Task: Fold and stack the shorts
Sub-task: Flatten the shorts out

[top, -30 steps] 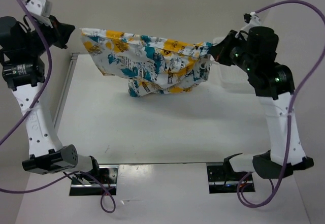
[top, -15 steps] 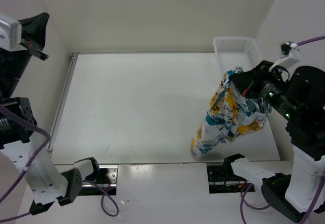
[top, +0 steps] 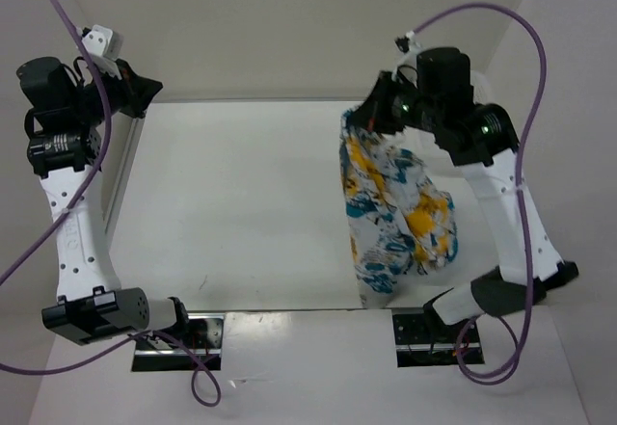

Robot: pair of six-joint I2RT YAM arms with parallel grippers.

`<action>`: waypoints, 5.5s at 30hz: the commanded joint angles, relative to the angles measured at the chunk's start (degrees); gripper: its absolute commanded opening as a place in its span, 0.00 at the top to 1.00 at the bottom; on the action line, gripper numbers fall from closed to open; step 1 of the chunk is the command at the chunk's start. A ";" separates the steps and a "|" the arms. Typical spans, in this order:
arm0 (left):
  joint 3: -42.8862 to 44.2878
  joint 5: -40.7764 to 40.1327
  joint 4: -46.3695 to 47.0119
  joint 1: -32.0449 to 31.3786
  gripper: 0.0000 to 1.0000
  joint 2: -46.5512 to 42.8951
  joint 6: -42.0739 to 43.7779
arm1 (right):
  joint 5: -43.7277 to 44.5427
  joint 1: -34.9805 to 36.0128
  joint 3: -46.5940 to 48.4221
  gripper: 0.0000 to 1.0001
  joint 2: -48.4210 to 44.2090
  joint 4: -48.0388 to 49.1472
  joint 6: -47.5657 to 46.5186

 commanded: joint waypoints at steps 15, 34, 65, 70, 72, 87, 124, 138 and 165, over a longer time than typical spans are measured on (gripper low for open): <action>15.77 0.26 -1.33 -0.14 1.00 9.17 0.25 | 7.70 4.25 3.21 1.00 0.61 15.17 -1.19; -38.36 -19.68 -11.26 -1.54 0.70 -5.06 0.25 | 4.02 -0.67 -49.83 0.49 -5.75 26.00 13.32; -46.10 -33.50 -4.50 -6.29 0.84 14.80 0.25 | 2.16 -0.67 -47.03 0.49 1.90 28.12 9.46; -46.10 -32.97 -5.11 -6.29 1.00 13.57 0.25 | 2.16 -0.67 -46.50 0.49 1.90 28.12 8.94; -45.58 -32.97 -5.64 -6.29 1.00 12.87 0.25 | 2.16 -0.67 -46.50 0.49 1.90 28.12 8.93; -49.09 -32.61 -20.92 -6.29 1.00 -10.32 0.25 | 2.69 -0.67 -47.56 0.49 1.37 26.18 7.18; -49.80 -37.89 -30.60 -6.29 1.00 -25.54 0.25 | -25.71 -13.68 -76.82 0.38 9.18 53.25 21.49; -46.29 -31.83 -21.12 -6.29 1.00 -17.04 0.25 | -15.77 -9.45 -54.35 1.00 17.89 48.08 19.49; -50.59 -16.88 -3.27 -2.25 1.00 -6.58 0.25 | -4.61 -17.63 -60.55 1.00 4.88 34.71 10.34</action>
